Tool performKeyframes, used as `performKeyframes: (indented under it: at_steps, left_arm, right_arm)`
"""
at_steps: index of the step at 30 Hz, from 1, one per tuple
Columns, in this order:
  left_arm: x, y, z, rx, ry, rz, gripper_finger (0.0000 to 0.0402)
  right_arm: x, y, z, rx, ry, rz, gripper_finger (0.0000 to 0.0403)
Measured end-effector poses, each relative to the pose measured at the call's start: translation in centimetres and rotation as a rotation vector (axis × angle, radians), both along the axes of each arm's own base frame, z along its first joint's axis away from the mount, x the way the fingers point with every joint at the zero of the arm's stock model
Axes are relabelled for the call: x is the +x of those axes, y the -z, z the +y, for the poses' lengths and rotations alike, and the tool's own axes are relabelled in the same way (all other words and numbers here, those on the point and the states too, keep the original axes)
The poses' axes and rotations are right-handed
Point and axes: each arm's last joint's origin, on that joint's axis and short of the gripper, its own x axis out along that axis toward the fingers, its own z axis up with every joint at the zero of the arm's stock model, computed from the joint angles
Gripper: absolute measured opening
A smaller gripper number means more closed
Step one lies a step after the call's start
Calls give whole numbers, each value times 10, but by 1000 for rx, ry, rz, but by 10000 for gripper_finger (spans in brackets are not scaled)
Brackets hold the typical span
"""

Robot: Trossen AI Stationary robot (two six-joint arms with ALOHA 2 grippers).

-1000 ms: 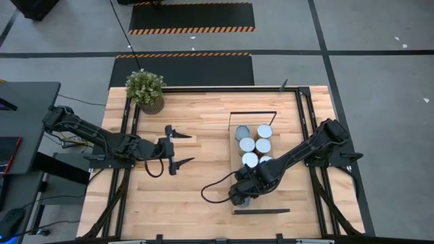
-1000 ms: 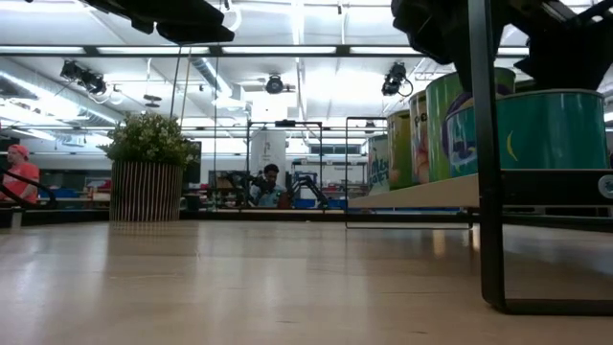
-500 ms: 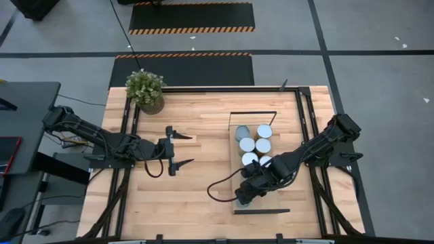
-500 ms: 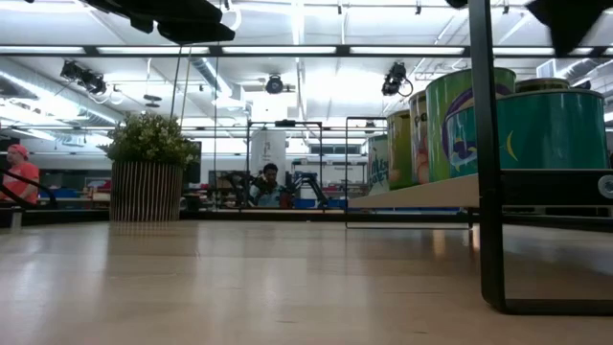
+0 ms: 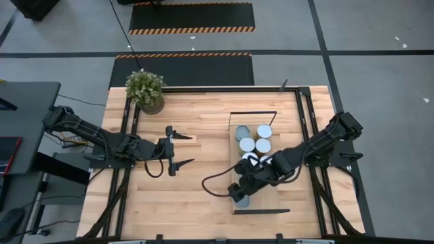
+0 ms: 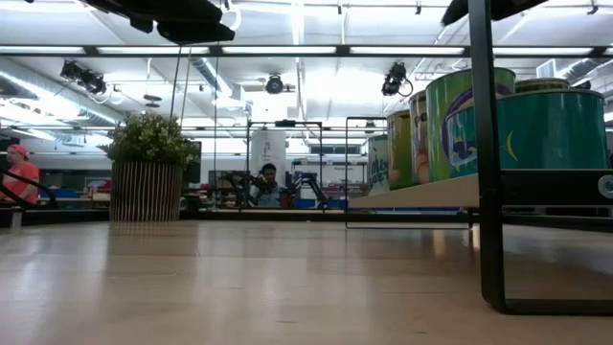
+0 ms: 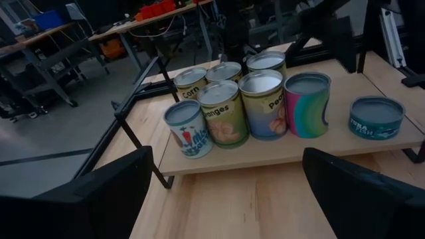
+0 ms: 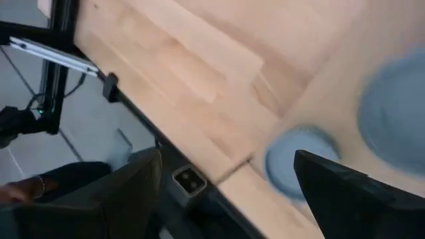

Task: Pick and place cans onto a shelf
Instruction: Put the canned tuna can on the shelf

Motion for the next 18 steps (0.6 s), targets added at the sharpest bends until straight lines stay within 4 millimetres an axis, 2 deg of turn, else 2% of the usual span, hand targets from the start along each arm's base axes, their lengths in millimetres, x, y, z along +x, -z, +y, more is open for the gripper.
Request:
performKeyframes:
  at_steps: [12, 16, 18]
  left_arm:
    - [0, 0, 0, -8, -4, -1, 393]
    - [0, 0, 0, -6, -4, 0, 393]
    - [0, 0, 0, 7, 7, -3, 393]
  right_arm:
    - [7, -2, -10, -2, -67, -27, 334]
    - [0, -15, -11, -41, -117, -82, 334]
    - [-8, -22, -12, -113, -147, -107, 333]
